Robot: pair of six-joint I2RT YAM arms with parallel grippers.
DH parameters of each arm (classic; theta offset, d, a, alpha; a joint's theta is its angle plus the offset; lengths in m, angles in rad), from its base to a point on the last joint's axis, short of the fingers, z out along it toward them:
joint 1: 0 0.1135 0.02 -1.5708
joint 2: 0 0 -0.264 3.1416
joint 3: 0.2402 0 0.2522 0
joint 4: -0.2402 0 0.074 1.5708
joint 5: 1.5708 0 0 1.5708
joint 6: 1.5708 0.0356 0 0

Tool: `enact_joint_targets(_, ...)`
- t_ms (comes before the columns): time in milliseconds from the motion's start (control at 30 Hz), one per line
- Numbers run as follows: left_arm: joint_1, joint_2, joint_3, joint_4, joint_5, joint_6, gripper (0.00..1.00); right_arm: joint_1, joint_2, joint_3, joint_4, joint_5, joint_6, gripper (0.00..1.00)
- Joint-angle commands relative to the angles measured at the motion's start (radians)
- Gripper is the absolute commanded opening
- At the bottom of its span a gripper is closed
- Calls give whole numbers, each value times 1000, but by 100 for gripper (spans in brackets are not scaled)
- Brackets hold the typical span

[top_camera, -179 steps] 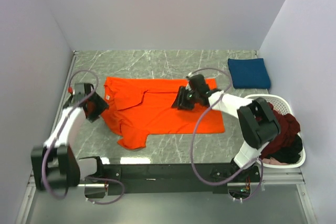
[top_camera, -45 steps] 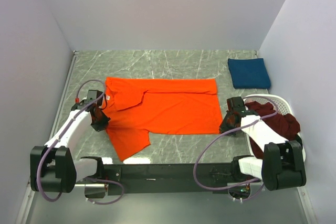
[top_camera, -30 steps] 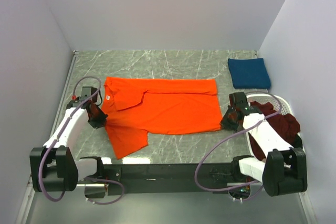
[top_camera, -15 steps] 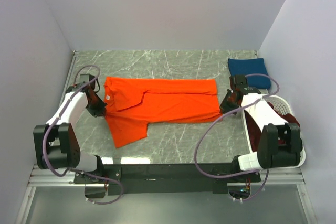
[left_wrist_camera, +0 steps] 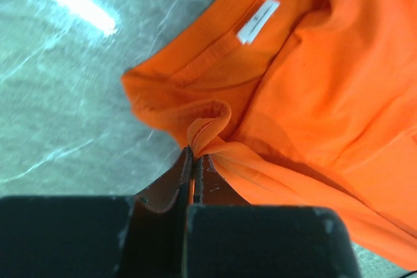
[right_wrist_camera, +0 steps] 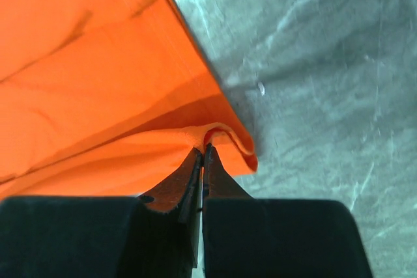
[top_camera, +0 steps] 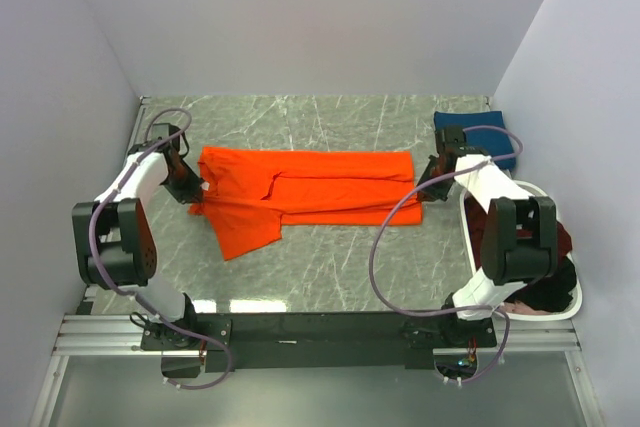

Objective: Fold and stack the t-shirts
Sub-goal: Fold the tshirt

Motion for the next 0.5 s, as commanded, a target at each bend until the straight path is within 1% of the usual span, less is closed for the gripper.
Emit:
enact_joint_targets(0, 8, 32, 47, 40, 9, 24, 1, -14, 28, 66, 25, 13, -10, 0)
enact_joint_targets(100, 10, 65, 58, 51, 14, 24, 1, -15, 65, 89, 30, 17, -15, 0)
enact_joint_targets(467, 8, 95, 93, 100, 8, 5, 1, -25, 144, 124, 70, -7, -13, 0)
